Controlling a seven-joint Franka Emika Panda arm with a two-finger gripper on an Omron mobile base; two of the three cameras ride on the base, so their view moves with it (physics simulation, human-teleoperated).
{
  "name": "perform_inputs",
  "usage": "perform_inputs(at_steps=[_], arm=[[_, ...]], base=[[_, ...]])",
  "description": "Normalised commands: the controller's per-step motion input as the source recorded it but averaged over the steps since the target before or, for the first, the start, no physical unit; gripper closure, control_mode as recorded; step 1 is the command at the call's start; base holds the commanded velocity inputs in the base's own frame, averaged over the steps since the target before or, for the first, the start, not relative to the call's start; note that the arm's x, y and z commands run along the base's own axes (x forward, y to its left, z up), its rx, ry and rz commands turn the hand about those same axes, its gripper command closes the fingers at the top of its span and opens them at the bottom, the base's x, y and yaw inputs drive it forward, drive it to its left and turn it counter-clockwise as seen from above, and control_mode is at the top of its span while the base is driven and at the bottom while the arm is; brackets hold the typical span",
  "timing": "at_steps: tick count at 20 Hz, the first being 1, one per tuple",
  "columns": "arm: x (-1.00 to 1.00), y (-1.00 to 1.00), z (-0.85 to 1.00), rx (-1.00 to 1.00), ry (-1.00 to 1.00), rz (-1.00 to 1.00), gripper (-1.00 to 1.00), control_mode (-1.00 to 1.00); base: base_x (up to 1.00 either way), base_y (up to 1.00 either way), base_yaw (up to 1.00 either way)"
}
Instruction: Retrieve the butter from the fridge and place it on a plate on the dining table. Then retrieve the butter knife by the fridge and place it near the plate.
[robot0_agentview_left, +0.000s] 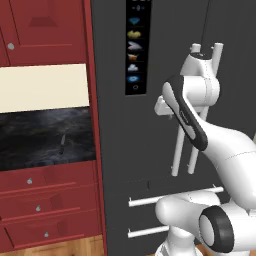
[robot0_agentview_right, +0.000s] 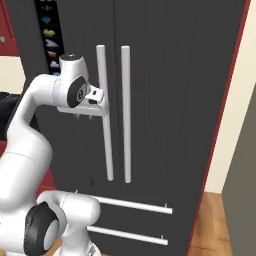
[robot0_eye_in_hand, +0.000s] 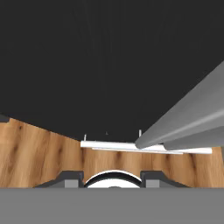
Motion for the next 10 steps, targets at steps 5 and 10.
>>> perform_inputs(at_steps=[5, 10], arm=[[0.0, 0.0, 0.0, 0.0, 0.0, 0.0, -1.0, 1.0], [0.0, 0.0, 0.0, 0.0, 0.0, 0.0, -1.0, 1.0]], base=[[-0.26, -0.03, 0.0], [-0.42, -0.18, -0.01]])
